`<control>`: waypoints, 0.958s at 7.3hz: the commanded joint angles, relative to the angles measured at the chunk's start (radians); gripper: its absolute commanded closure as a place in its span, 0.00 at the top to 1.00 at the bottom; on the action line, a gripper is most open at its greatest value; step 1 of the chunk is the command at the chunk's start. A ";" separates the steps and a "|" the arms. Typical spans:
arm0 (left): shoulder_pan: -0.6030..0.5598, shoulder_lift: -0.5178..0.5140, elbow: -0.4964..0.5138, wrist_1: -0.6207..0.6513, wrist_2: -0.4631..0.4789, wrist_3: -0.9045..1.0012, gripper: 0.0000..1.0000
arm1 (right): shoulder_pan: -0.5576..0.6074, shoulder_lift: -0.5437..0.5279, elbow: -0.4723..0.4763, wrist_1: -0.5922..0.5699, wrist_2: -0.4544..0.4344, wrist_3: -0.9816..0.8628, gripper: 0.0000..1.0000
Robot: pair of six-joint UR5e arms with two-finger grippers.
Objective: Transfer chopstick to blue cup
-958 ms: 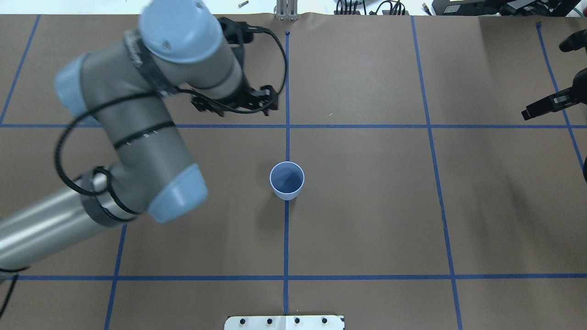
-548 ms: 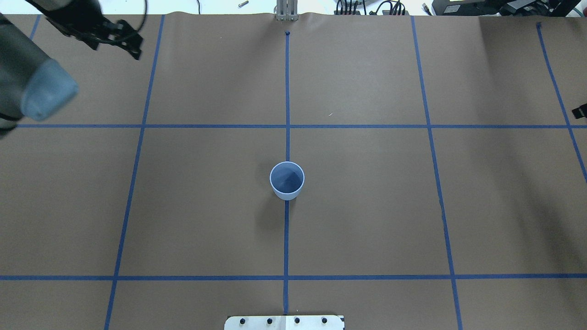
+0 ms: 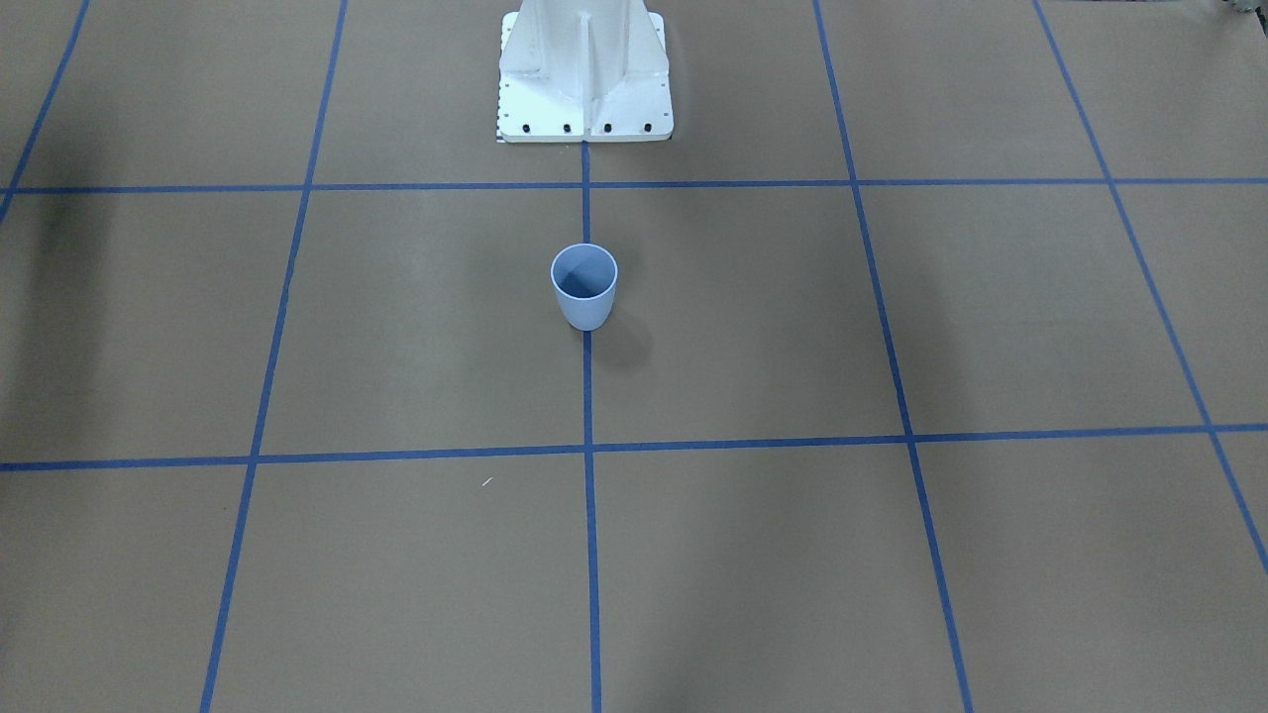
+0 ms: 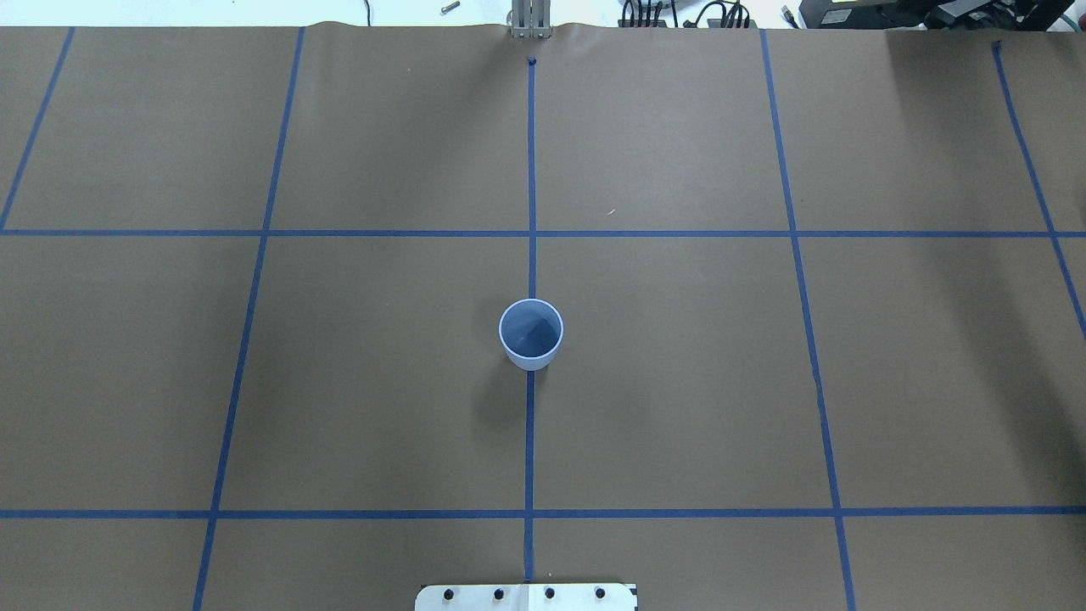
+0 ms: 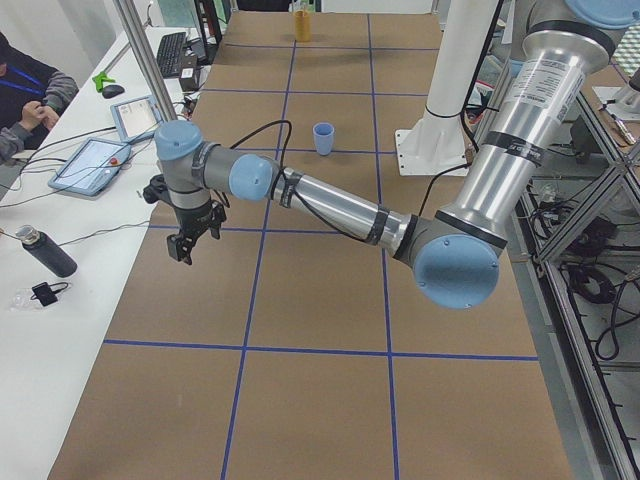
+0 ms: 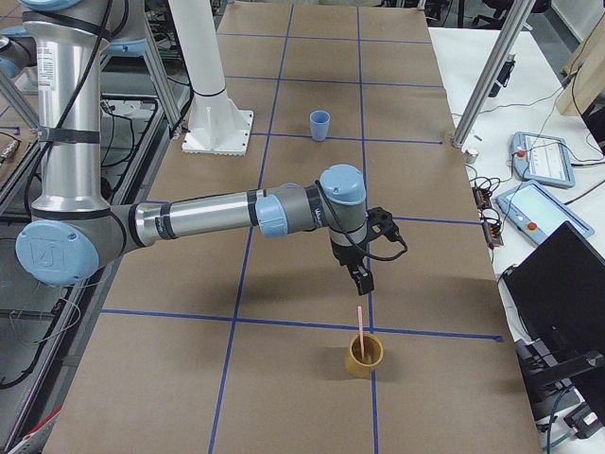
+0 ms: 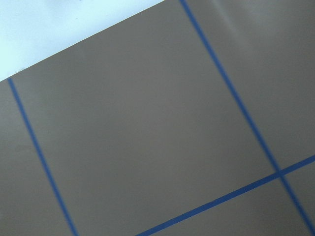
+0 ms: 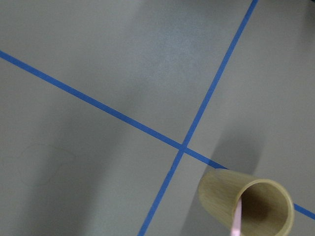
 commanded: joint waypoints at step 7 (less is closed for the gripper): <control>-0.103 0.163 0.017 -0.063 -0.045 0.153 0.98 | -0.049 0.064 -0.143 -0.009 -0.208 0.032 0.81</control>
